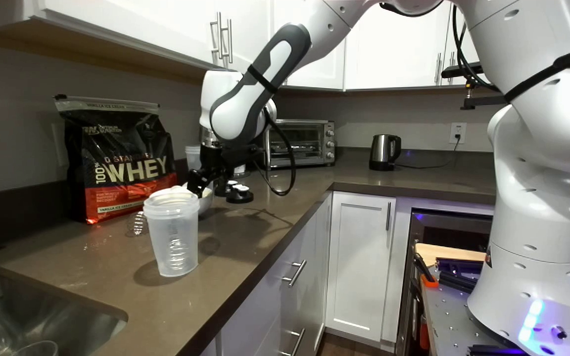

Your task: Slide the bowl forward

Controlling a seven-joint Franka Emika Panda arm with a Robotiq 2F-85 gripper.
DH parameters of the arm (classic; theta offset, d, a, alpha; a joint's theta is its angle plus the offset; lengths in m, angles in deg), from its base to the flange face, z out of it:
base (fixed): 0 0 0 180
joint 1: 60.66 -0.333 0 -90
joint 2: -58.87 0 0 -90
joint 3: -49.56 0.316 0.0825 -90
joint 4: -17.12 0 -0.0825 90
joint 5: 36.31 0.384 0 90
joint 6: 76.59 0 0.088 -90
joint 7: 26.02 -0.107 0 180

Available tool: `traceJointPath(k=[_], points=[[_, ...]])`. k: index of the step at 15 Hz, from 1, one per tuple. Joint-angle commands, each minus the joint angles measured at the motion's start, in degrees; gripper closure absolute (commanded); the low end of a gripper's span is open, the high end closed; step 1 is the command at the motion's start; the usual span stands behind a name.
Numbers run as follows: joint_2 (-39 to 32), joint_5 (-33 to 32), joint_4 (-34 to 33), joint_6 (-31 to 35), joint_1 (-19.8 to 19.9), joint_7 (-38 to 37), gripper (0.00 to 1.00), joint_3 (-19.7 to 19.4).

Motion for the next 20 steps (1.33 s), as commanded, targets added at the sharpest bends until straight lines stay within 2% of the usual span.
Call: traceJointPath(k=[1,7,20], points=[[2.68,-0.92,2.65,-2.59,0.94,0.36,0.00,1.09],[3.97,-1.15,4.29,-3.62,1.03,0.01,0.00,1.13],[9.38,-1.83,12.08,-3.14,1.16,-1.45,0.00,0.81]])
